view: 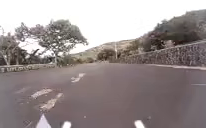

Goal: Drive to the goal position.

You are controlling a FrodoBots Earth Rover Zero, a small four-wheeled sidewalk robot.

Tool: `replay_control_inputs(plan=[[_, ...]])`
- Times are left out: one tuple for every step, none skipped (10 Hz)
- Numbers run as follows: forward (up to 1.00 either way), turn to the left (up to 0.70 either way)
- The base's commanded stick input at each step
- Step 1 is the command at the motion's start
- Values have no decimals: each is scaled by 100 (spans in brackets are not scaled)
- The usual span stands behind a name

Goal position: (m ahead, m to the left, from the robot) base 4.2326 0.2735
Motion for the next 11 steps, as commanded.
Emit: replay_control_inputs(plan=[[70,0],[70,0],[70,0],[70,0],[70,0],[70,0],[70,0],[70,0],[70,0],[70,0],[70,0]])
